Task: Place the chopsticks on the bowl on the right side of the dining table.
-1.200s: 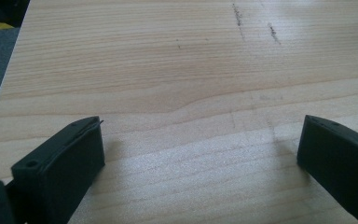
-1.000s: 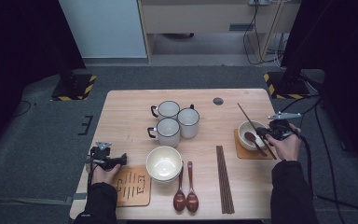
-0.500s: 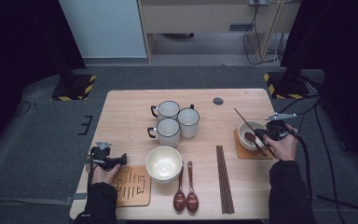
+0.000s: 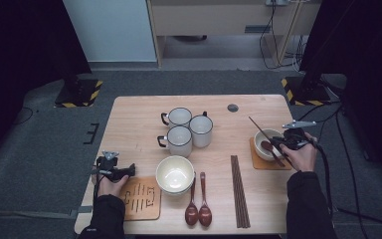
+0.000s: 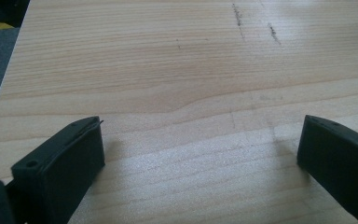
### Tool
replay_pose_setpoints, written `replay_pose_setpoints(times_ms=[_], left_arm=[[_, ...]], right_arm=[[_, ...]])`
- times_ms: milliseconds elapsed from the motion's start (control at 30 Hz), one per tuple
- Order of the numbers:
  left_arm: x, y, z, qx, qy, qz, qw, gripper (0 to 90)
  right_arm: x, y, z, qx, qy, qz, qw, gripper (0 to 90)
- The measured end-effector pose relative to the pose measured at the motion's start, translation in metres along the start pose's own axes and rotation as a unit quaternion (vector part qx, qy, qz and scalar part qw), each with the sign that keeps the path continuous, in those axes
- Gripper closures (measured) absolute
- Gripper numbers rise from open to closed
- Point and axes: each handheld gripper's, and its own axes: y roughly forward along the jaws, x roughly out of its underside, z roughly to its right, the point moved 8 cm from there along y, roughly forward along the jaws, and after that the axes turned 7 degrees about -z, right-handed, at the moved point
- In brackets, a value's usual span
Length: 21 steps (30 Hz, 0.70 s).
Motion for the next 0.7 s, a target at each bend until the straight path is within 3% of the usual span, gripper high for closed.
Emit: replay_pose_setpoints(times_ms=[400,700], left_arm=[[0.0,0.0,0.0,0.0,0.0,0.0,1.0,0.0],[0.0,0.0,0.0,0.0,0.0,0.0,1.0,0.0]], right_arm=[[-0.001,-0.024,-0.013,-0.016,-0.004,0.035,0.9992,54.0],[0.003,-0.045,-0.025,-0.024,-0.007,0.045,0.9987,46.1]])
